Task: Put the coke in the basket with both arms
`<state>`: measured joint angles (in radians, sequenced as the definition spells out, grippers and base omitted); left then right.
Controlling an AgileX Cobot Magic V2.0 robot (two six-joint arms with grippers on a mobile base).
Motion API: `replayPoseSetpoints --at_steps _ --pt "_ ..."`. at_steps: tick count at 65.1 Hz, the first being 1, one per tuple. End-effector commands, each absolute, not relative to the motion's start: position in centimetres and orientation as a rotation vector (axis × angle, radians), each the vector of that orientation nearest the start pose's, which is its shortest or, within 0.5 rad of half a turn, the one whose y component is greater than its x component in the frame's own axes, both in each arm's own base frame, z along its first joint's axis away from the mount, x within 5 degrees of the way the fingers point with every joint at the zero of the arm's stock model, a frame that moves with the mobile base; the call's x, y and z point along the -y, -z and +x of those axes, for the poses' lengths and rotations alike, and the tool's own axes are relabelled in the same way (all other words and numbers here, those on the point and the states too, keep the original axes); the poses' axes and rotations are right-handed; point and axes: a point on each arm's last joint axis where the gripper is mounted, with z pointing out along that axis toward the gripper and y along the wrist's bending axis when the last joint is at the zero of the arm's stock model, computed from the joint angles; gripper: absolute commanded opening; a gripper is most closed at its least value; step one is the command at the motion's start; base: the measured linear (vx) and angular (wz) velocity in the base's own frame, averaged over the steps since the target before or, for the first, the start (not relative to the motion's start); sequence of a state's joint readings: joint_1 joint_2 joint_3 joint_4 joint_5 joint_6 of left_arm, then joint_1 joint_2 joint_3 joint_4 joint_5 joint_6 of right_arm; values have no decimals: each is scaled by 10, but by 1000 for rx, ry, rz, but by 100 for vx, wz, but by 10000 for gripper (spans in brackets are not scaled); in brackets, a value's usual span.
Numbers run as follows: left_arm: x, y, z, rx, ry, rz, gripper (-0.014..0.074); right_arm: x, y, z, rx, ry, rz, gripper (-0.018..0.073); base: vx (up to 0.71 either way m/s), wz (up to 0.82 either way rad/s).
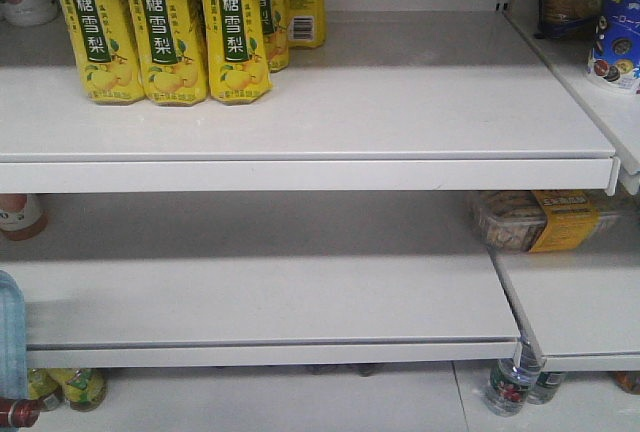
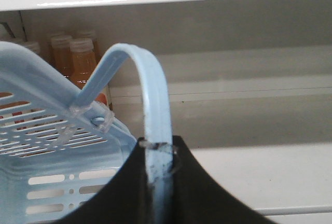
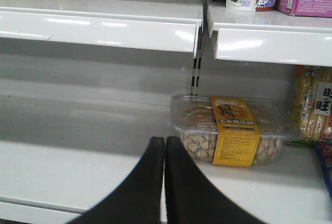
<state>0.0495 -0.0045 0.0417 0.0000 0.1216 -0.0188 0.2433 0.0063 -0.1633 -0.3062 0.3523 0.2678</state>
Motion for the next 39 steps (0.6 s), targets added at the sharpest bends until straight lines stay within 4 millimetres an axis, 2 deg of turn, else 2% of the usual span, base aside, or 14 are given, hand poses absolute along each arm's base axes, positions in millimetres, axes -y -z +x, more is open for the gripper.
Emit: replayPoseSetpoints --at_steps 1,39 --pt "-3 -206 55 -1446 -71 -4 -6 -3 -252 46 -1572 -82 -157 -10 0 0" --pt "-3 -208 55 -1445 -71 -4 -6 -3 -252 46 -1572 -82 -157 -10 0 0"
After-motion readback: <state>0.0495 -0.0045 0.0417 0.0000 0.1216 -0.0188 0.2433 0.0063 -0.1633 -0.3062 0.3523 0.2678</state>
